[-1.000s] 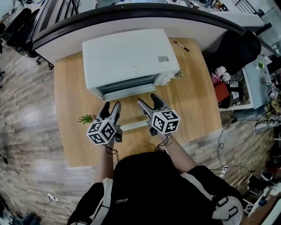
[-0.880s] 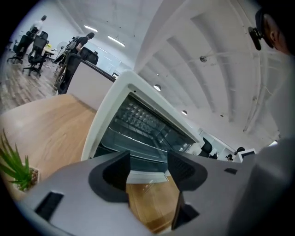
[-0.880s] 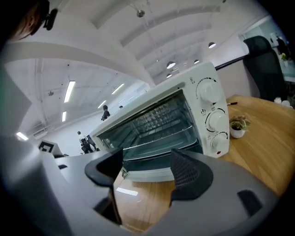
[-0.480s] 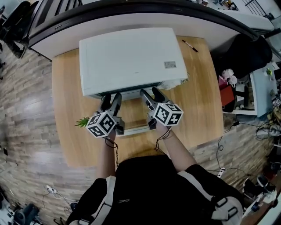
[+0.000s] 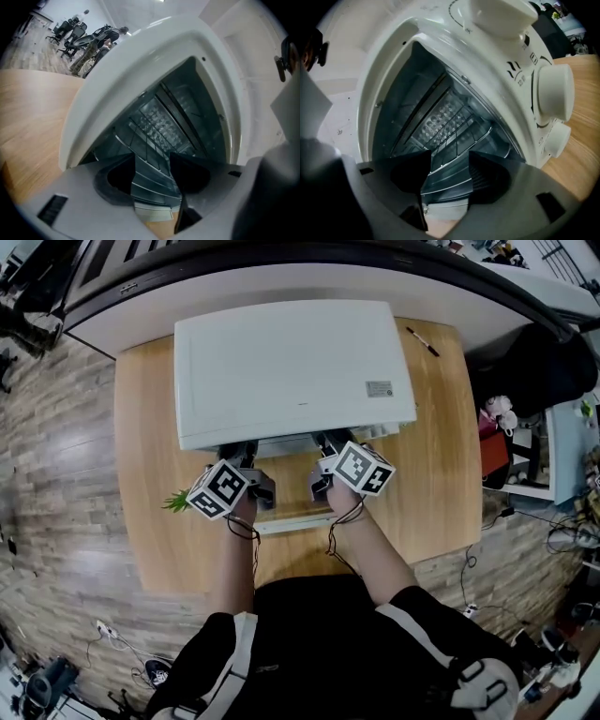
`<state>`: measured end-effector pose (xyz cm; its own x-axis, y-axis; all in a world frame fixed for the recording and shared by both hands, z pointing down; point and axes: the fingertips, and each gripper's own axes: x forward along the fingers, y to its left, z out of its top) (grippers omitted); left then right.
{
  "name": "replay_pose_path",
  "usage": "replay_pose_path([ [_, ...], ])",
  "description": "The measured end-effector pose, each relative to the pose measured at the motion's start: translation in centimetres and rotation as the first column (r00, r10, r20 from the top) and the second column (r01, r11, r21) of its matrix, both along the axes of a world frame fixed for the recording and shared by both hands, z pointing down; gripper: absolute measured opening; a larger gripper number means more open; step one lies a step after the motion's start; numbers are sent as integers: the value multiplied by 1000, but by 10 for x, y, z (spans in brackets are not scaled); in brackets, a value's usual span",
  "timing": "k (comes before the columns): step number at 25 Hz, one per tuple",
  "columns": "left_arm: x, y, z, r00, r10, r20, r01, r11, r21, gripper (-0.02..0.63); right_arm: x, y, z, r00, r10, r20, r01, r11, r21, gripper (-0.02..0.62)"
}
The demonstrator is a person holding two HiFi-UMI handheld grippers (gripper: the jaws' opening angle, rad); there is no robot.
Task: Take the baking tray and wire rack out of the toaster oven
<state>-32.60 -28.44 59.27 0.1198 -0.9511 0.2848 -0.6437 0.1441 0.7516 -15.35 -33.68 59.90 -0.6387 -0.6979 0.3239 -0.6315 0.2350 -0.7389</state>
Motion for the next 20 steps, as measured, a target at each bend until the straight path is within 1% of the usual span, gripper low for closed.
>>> replay_pose_path([
  [2, -2, -3, 4, 1000, -5, -2, 4, 1000, -9, 233, 1, -6, 3, 1000, 19, 6, -19, 1000, -11, 202],
  [3, -3, -3, 5, 1000, -3, 3, 4, 1000, -14, 211, 2, -7, 4, 1000, 23, 5, -23, 1000, -15, 165],
  [5, -3, -2, 6, 1000, 2, 16, -2, 1000, -26, 154, 4, -6, 5, 1000, 19, 1, -19, 1000, -16, 160],
  [6, -2, 1, 7, 1000, 5, 17, -5, 1000, -29, 139, 4, -5, 4, 1000, 14, 1, -14, 1000, -14, 158],
  [10, 3, 16, 8, 1000, 16, 9, -15, 1000, -25, 135, 9, 10, 3, 1000, 4, -14, -4, 1000, -12, 158],
  [16, 14, 48, 9, 998, 58, 19, -58, 997, -42, 137, 19, 43, 3, 1000, -3, -31, 2, 1000, -15, 161],
  [20, 21, 68, 10, 994, 111, 21, -110, 993, -53, 137, 25, 63, 4, 1000, -16, -26, 15, 1000, -24, 163],
])
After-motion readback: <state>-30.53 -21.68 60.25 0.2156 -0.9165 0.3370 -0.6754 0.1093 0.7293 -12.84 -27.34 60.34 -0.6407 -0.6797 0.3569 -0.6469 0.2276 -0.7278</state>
